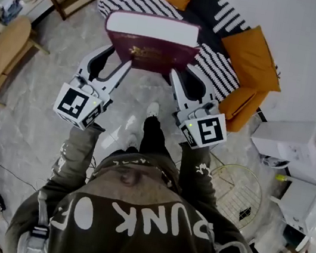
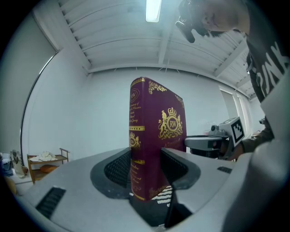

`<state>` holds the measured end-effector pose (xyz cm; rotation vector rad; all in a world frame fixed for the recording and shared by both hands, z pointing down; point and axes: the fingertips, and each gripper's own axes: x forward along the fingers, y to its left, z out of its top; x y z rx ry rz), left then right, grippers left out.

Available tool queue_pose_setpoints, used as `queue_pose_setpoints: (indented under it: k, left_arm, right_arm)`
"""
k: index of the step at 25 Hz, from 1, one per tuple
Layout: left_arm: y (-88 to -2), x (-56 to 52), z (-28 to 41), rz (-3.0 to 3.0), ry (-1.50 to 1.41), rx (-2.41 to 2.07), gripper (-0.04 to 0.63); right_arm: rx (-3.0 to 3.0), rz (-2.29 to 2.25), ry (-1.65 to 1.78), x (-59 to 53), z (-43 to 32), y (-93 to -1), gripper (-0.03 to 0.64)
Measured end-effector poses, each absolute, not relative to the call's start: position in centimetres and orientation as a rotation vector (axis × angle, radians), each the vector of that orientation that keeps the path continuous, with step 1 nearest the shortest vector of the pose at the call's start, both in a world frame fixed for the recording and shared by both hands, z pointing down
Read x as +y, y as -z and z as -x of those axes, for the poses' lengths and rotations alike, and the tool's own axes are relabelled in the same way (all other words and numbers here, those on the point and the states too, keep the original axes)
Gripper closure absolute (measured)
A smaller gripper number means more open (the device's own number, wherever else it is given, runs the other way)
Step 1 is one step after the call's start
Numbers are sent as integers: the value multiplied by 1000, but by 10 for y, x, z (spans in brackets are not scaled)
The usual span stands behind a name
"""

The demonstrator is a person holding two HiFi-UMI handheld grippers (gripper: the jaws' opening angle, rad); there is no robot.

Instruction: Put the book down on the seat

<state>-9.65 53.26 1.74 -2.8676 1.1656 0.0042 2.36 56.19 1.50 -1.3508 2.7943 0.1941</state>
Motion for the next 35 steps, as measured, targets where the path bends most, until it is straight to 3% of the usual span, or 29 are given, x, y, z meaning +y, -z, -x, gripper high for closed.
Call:
queue_pose_setpoints:
  k: [19, 35]
  left_arm:
    - [-15, 369, 68, 2811, 55, 1266, 405]
    - [-12, 311, 50, 2805, 92, 1274, 405]
  right_arm:
    - [2816, 1224, -169, 389, -52, -20, 518]
    - [2800, 1218, -153, 331, -70, -18, 518]
